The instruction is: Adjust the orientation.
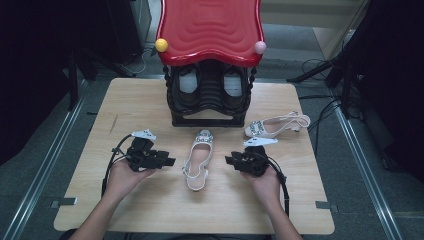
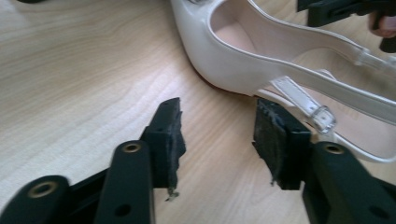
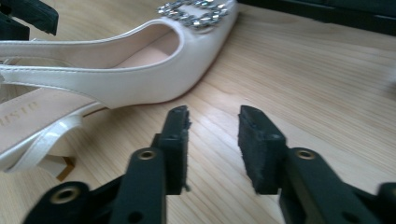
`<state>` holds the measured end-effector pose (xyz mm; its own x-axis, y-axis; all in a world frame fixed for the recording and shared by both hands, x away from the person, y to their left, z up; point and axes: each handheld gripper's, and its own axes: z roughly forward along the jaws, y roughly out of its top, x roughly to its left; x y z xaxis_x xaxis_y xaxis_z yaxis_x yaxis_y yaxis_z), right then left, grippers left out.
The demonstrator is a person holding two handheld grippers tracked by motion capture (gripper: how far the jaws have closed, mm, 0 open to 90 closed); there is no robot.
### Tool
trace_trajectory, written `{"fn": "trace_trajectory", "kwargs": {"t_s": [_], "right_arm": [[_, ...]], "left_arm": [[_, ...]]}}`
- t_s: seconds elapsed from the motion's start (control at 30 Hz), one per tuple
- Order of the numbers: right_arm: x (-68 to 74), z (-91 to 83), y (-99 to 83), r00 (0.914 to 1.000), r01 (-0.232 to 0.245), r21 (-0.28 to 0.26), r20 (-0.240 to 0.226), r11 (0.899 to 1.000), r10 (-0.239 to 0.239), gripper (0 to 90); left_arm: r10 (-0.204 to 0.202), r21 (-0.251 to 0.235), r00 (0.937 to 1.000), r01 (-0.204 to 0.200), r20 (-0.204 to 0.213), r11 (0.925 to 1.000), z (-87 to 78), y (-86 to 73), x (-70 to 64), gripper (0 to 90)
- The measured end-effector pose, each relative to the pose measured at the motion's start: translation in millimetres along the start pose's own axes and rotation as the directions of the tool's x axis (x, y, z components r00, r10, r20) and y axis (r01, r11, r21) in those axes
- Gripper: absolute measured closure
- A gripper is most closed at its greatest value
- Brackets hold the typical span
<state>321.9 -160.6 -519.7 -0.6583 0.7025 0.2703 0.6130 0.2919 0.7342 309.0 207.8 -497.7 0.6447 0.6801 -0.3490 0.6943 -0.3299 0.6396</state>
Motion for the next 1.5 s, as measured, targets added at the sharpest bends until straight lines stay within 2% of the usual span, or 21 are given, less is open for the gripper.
{"fn": "trace_trajectory", "kwargs": {"t_s": [0.13,0.3,0.33,0.4,0.57,0.63,0.7,0.8,0.97,1.13,1.4,1.5], "right_arm": [[-10.6,-13.3,-3.6,0.9994,-0.009,-0.031,0.033,0.999,0.01,60.5],[-21.9,-27.3,-6.8,0.9978,-0.025,-0.064,0.06,0.998,0.029,63.9],[-23.6,-28.9,-6.7,0.9974,-0.03,-0.07,0.063,0.997,0.035,64.4],[-28.0,-32.3,-5.2,0.9964,-0.046,-0.08,0.067,0.996,0.052,65.9],[-43.0,-38.3,1.0,0.9921,-0.084,-0.097,0.085,0.992,0.092,74.5],[-50.5,-40.1,3.9,0.9891,-0.089,-0.106,0.108,0.99,0.1,79.6],[-57.3,-40.9,5.0,0.9865,-0.109,-0.119,0.108,0.987,0.122,83.8],[-69.5,-41.0,6.9,0.9821,-0.137,-0.106,0.116,0.985,0.149,88.4],[-88.4,-40.5,7.8,0.972,-0.179,-0.112,0.134,0.978,0.193,90.0],[-99.7,-32.5,7.6,0.9669,-0.195,-0.086,0.151,0.977,0.206,90.0],[-105.1,-24.3,9.4,0.9629,-0.2,-0.061,0.173,0.978,0.207,90.0],[-108.3,-21.7,9.5,0.9585,-0.205,-0.065,0.189,0.977,0.214,90.0]], "left_arm": [[0.011,-0.012,0.9999,-0.011,-0.003,0.9999,-0.9,1.7,3.6,47.2],[0.003,-0.013,1.0,-0.003,-0.004,0.9999,-0.5,1.5,7.9,45.5],[0.0,-0.021,1.0,0.0,0.002,0.9998,-0.8,0.9,7.8,45.4],[-0.007,-0.037,0.9989,0.009,0.046,0.9993,-2.9,-0.4,8.3,45.4],[-0.01,-0.045,0.9992,0.012,0.039,0.9989,-8.5,-5.6,8.0,45.1],[-0.02,-0.046,0.9992,0.021,0.036,0.9987,-10.2,-8.4,9.2,45.1],[-0.023,-0.039,0.9993,0.024,0.031,0.999,-11.2,-10.4,9.9,44.9],[-0.029,-0.032,0.9993,0.029,0.024,0.9991,-11.2,-14.3,8.9,44.8],[-0.03,-0.022,0.9995,0.03,0.004,0.9993,-12.9,-19.6,9.5,44.5],[-0.048,-0.024,0.9988,0.048,-0.005,0.9986,-15.6,-23.5,11.8,44.5],[-0.048,-0.015,0.9987,0.048,-0.015,0.9987,-16.1,-26.4,12.8,44.1],[-0.047,-0.014,0.9988,0.047,-0.014,0.9988,-16.0,-26.4,13.3,44.0]]}}
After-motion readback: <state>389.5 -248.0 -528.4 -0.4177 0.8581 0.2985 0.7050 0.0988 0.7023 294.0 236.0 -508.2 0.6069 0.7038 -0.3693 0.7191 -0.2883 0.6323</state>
